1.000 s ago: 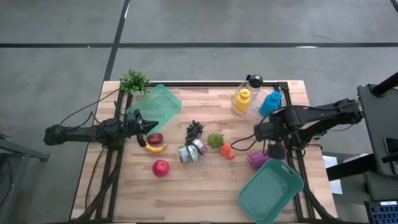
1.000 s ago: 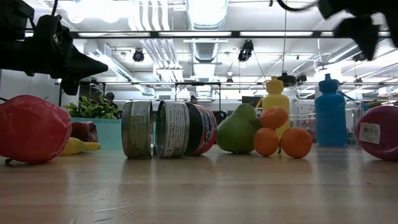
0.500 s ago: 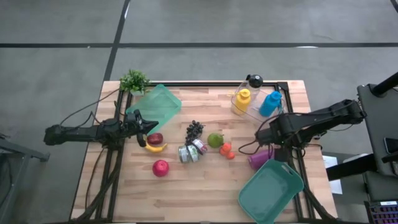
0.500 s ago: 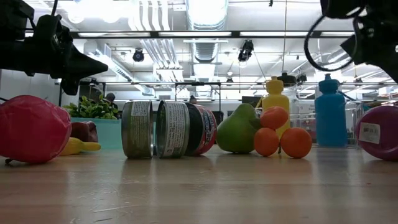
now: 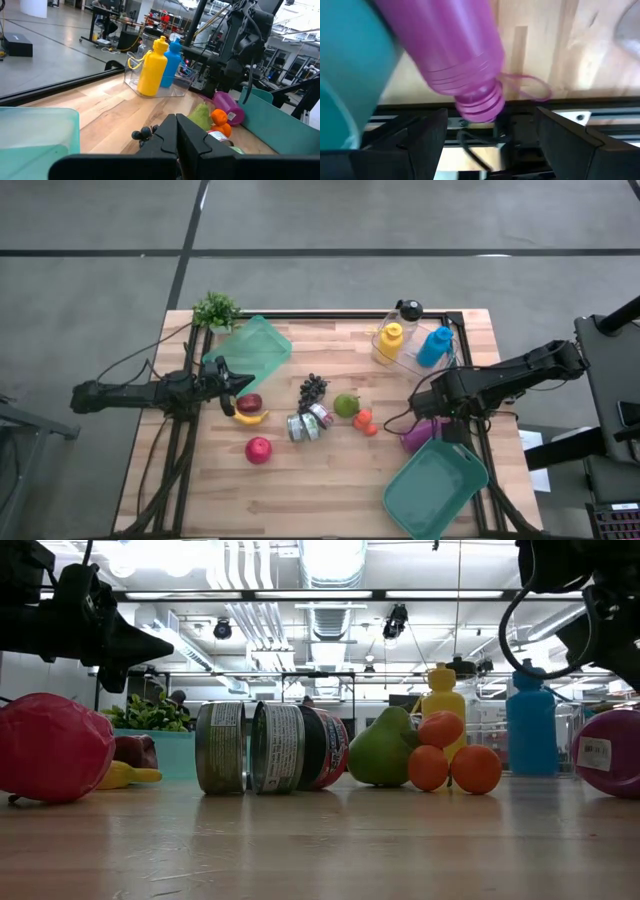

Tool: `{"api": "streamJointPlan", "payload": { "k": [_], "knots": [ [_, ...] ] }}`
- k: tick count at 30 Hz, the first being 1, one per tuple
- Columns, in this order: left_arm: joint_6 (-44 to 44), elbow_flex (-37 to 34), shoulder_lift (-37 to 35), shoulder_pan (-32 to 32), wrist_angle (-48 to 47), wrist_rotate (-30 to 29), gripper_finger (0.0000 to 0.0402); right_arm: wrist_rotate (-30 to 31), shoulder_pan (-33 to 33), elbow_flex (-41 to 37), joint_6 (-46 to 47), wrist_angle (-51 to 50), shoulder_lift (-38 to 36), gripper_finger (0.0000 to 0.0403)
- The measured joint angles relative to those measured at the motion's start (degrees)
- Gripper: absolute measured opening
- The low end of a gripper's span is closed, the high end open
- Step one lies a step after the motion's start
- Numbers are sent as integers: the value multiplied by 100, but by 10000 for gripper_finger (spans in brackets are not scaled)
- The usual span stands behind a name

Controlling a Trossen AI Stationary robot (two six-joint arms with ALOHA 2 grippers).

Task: Pick & Place Food Item
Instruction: Put the pink water bottle into the transparent bin

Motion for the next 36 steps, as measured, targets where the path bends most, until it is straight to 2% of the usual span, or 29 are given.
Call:
{"api": "streamJointPlan", "payload": {
  "k": [7,13,20,24,28,36],
  "knots": [
    [0,0,0,-1,0,1,1,8,-2,-1,-218,3,7,293],
    [0,2,0,1,0,1,1,-282,-4,61,-223,70,7,293],
    [0,1,0,0,1,0,1,-283,-7,405,-207,91,9,293],
    [0,0,0,1,0,-1,1,-299,-7,325,54,401,11,293],
    [0,0,0,0,0,0,1,-483,-5,193,415,591,206,293],
    [0,1,0,-1,0,1,1,-496,167,125,93,368,789,293]
  ]
}}
